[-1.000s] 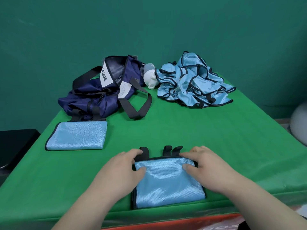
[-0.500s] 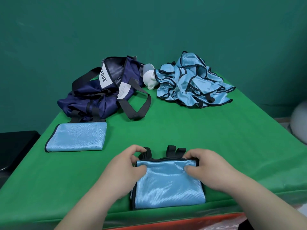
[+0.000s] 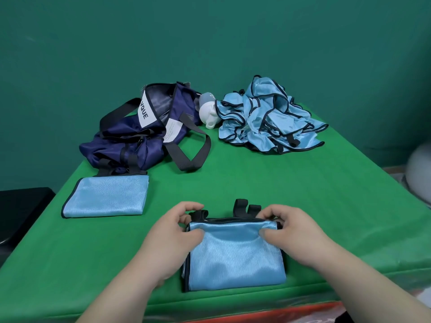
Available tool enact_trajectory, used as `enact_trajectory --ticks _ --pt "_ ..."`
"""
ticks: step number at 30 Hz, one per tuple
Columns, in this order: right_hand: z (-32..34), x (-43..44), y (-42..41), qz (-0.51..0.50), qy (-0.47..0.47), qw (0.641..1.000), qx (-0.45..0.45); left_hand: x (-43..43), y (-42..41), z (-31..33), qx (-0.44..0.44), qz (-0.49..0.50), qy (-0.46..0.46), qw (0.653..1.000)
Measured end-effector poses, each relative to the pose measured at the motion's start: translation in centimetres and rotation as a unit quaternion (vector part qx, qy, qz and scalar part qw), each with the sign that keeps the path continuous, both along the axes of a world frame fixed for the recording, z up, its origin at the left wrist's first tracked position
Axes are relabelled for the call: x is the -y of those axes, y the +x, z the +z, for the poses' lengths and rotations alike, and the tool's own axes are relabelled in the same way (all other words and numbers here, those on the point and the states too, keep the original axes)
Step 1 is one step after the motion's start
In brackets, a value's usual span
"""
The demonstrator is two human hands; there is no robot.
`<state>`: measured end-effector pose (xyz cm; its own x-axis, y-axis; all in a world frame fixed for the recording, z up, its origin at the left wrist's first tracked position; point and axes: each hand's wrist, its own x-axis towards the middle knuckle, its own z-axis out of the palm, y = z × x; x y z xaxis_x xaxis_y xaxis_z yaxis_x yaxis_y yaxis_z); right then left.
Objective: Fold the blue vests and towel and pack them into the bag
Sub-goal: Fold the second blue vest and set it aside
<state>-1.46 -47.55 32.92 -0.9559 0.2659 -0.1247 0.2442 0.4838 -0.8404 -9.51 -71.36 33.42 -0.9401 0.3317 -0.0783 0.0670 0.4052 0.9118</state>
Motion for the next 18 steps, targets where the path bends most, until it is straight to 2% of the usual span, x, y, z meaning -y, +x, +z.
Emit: enact_trajectory --ticks 7,12,18 --pt "0.4 -0.2 -0.1 -0.038 -0.198 0.975 -0.091 -0.2 0.0 0.3 0.011 0.022 0.09 0.996" --pt "0.5 0.1 -0.1 -0.046 -0.262 0.957 -0.118 -0.2 -0.3 0.3 0.008 0.043 0.134 0.99" --pt "1.1 0.9 -0.2 -0.045 -0.319 0.937 -0.137 0.5 -0.4 1.0 0.025 0.02 0.193 0.981"
